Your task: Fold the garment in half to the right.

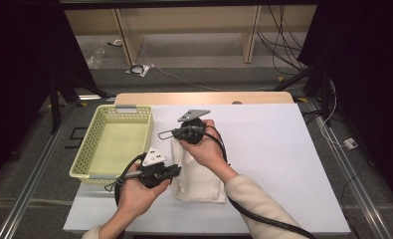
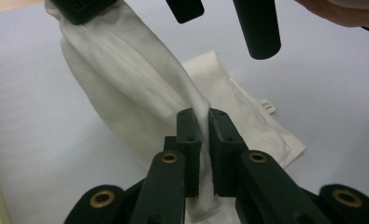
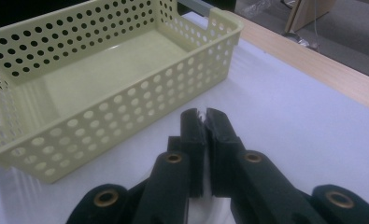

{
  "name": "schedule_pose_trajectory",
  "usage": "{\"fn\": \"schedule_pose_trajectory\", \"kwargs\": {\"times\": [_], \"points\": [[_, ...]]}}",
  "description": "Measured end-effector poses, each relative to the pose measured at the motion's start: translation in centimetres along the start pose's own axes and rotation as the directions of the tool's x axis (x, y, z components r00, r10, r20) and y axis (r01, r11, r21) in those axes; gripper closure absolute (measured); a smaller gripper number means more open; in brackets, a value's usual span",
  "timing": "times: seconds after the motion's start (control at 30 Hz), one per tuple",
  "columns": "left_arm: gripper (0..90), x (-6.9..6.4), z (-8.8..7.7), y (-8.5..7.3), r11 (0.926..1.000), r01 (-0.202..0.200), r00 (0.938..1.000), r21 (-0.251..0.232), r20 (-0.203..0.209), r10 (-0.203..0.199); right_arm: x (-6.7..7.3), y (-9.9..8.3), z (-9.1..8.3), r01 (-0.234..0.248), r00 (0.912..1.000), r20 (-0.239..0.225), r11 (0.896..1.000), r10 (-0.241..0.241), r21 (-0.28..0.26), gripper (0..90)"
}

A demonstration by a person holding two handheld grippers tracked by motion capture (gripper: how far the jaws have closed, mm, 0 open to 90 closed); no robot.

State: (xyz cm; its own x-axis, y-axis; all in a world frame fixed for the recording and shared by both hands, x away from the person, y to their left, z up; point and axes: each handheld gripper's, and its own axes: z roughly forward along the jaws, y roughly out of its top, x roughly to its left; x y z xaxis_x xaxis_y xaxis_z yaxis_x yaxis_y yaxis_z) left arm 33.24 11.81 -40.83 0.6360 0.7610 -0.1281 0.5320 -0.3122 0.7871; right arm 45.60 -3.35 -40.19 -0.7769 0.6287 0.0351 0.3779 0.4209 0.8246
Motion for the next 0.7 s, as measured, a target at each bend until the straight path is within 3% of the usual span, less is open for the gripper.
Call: {"fn": "schedule_pose_trajectory", "kwargs": {"times": [0.7], "points": [[83.3,-0.4,0.7,0.1,0.9999,-0.009,0.9999,0.005,0.009,0.009,-1.0,-1.1,-1.0,-0.024,0.9995,0.019,1.0,0.024,-0.013,87.1]]}}
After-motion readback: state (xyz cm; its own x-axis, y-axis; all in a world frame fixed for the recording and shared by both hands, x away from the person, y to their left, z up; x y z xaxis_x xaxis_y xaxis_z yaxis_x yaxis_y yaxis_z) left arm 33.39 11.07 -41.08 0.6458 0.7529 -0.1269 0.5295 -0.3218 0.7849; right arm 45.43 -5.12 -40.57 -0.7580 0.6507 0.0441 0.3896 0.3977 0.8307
